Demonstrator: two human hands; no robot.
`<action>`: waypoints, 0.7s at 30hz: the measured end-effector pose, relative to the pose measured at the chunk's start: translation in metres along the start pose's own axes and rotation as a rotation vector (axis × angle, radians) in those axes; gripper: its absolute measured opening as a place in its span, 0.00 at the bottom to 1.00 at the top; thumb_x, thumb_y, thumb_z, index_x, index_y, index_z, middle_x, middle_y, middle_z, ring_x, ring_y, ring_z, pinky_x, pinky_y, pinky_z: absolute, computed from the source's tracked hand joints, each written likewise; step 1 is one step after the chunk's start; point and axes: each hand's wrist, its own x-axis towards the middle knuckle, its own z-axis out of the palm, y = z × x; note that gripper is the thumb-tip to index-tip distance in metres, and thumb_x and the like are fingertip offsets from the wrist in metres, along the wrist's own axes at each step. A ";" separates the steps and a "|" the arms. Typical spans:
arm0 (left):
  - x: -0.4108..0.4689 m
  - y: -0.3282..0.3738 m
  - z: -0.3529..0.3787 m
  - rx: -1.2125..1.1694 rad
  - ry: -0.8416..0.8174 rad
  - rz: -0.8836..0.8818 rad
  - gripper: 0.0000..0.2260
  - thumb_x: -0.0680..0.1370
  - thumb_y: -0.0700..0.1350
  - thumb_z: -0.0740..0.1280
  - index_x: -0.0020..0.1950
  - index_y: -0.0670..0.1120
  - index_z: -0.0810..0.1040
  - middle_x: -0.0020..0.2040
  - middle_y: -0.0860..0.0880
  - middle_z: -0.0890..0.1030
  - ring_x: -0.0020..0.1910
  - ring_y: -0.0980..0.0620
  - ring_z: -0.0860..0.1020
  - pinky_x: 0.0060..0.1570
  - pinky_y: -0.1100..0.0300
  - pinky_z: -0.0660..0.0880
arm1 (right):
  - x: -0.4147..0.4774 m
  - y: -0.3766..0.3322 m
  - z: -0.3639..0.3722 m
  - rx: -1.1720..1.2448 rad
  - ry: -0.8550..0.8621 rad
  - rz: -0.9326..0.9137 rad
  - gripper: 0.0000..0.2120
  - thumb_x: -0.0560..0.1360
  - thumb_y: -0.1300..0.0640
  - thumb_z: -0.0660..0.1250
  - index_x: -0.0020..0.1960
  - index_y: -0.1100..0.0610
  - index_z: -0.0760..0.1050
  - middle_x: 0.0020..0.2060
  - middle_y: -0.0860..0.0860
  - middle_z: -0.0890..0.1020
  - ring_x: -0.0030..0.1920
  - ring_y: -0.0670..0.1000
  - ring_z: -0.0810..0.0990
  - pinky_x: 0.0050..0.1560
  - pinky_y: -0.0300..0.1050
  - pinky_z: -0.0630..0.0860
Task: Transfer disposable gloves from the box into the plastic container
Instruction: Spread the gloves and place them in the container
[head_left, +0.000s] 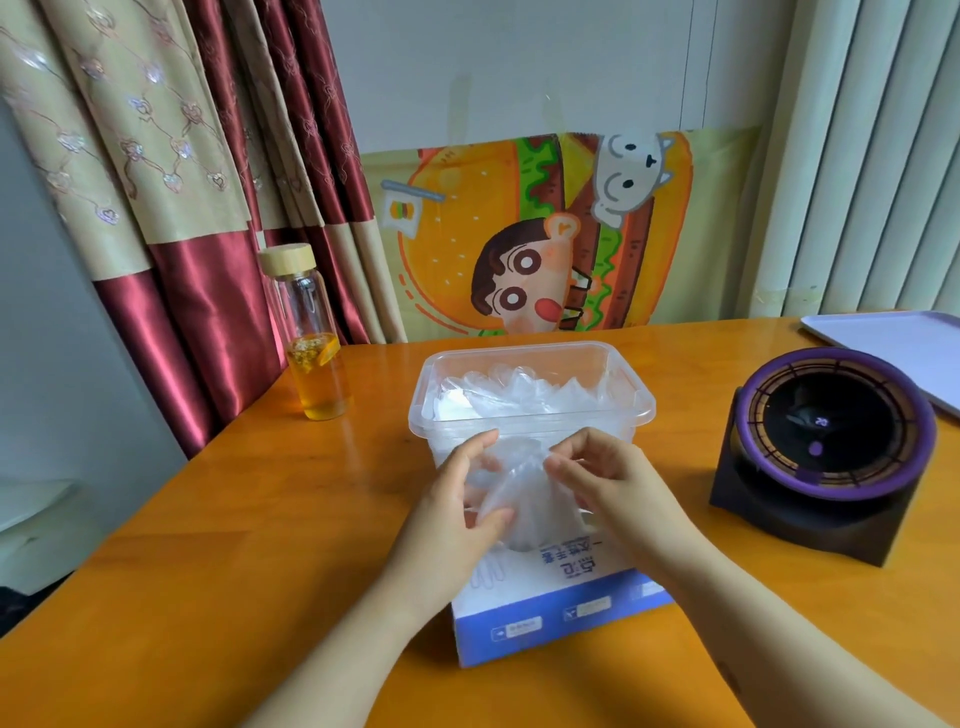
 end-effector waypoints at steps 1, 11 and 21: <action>-0.001 -0.001 0.002 0.007 0.010 -0.009 0.28 0.76 0.43 0.70 0.62 0.70 0.61 0.55 0.61 0.74 0.50 0.59 0.77 0.47 0.70 0.75 | 0.001 0.000 0.001 0.005 0.029 -0.018 0.07 0.77 0.57 0.65 0.42 0.58 0.74 0.30 0.44 0.77 0.31 0.42 0.73 0.36 0.36 0.69; -0.004 -0.003 0.003 0.192 -0.074 0.113 0.22 0.79 0.40 0.65 0.59 0.68 0.68 0.53 0.65 0.71 0.52 0.70 0.71 0.47 0.75 0.68 | 0.009 0.004 -0.013 0.523 0.535 0.099 0.05 0.80 0.56 0.60 0.48 0.55 0.73 0.38 0.51 0.80 0.38 0.48 0.80 0.41 0.44 0.75; 0.005 0.033 0.010 1.018 -0.546 0.246 0.16 0.81 0.43 0.58 0.68 0.51 0.72 0.61 0.48 0.66 0.59 0.46 0.70 0.52 0.54 0.69 | 0.008 -0.030 -0.035 0.323 0.700 -0.153 0.04 0.79 0.55 0.62 0.46 0.52 0.74 0.38 0.45 0.78 0.38 0.40 0.75 0.43 0.33 0.72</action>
